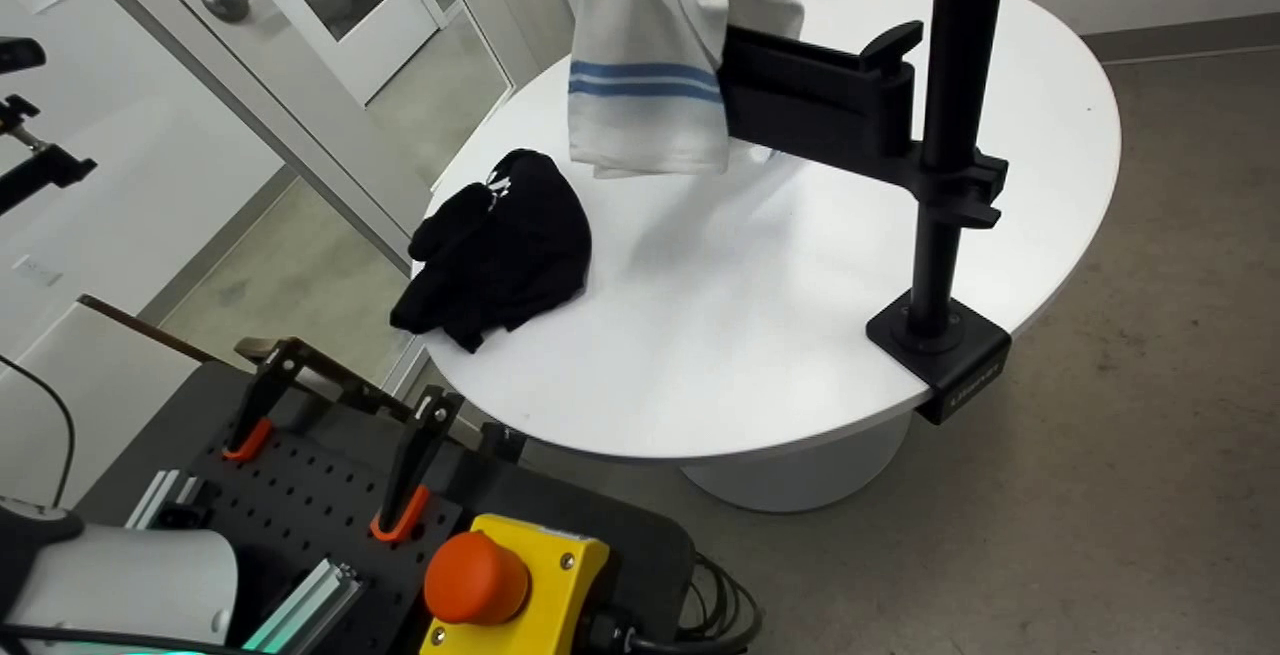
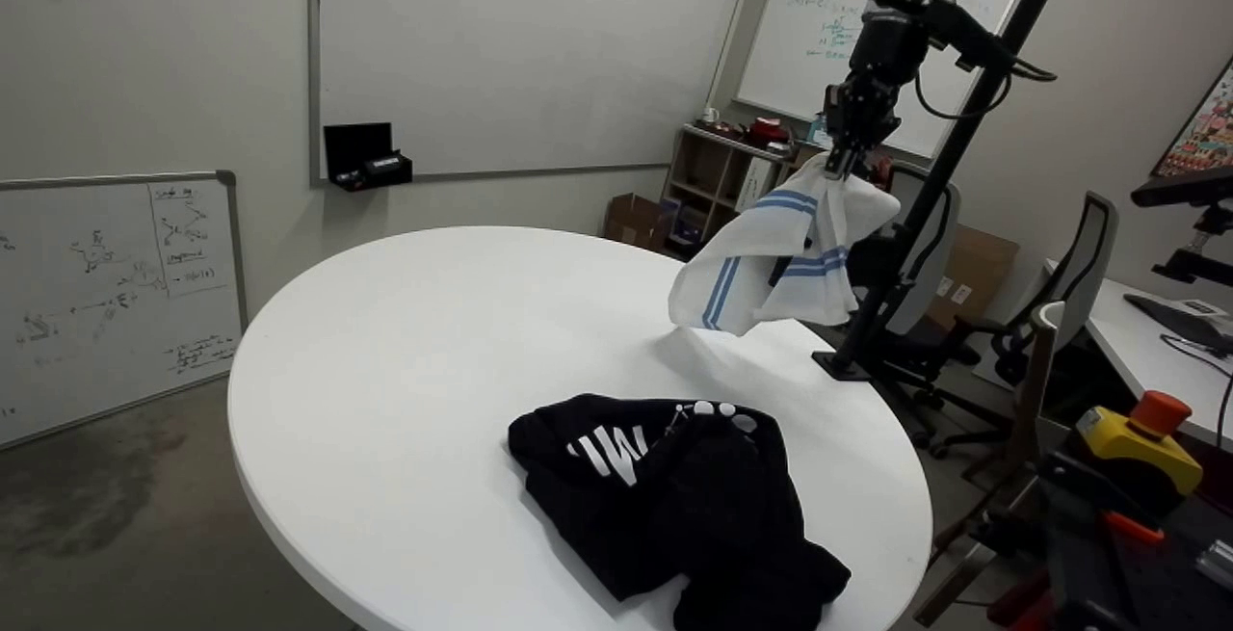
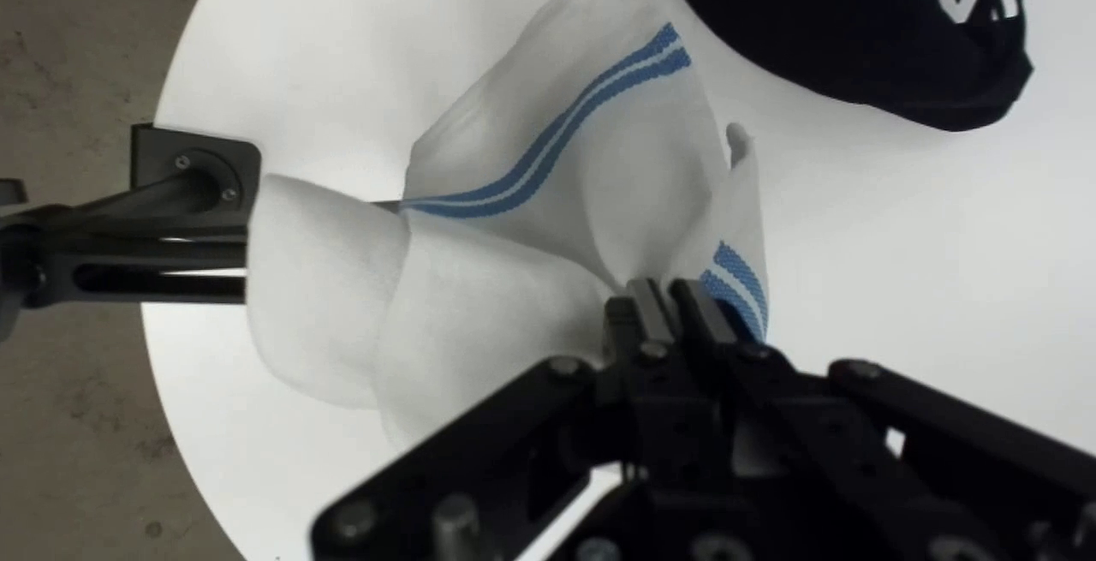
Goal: Remove the tea towel from the stand and place it on the table
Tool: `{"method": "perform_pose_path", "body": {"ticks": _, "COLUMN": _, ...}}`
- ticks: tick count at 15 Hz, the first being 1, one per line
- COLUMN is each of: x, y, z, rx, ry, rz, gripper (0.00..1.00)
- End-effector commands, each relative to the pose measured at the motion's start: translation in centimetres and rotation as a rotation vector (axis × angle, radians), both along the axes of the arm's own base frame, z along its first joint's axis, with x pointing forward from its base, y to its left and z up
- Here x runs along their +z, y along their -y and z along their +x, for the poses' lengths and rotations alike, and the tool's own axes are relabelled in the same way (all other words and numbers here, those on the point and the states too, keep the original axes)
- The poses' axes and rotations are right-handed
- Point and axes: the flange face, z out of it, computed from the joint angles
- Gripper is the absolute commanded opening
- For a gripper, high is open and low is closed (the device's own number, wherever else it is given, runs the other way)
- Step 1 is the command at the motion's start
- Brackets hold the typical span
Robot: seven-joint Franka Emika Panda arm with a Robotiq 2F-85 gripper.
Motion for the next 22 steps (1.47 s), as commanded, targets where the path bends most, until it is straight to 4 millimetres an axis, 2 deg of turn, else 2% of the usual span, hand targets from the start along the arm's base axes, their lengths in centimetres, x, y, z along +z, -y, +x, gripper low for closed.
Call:
{"method": "perform_pose_path", "body": {"ticks": 1, "x": 5.1, "y": -1.9, "z": -0.8, "rx": 0.034, "ry": 0.074, "rz": 0.053, "gripper": 0.02}}
{"method": "perform_pose_path", "body": {"ticks": 4, "x": 8.5, "y": -3.9, "z": -0.8, "rx": 0.088, "ry": 0.133, "rz": 0.071, "gripper": 0.02}}
{"method": "perform_pose_path", "body": {"ticks": 7, "x": 11.0, "y": -6.5, "z": -1.0, "rx": 0.155, "ry": 0.179, "rz": 0.087, "gripper": 0.02}}
{"method": "perform_pose_path", "body": {"ticks": 11, "x": 12.6, "y": -9.9, "z": -1.5, "rx": 0.243, "ry": 0.197, "rz": 0.110, "gripper": 0.02}}
{"method": "perform_pose_path", "body": {"ticks": 13, "x": 12.3, "y": -11.2, "z": -2.0, "rx": 0.281, "ry": 0.168, "rz": 0.112, "gripper": 0.02}}
{"method": "perform_pose_path", "body": {"ticks": 16, "x": 10.7, "y": -12.7, "z": -2.7, "rx": 0.321, "ry": 0.115, "rz": 0.114, "gripper": 0.02}}
{"method": "perform_pose_path", "body": {"ticks": 22, "x": 6.1, "y": -14.0, "z": -3.8, "rx": 0.364, "ry": -0.017, "rz": 0.055, "gripper": 0.02}}
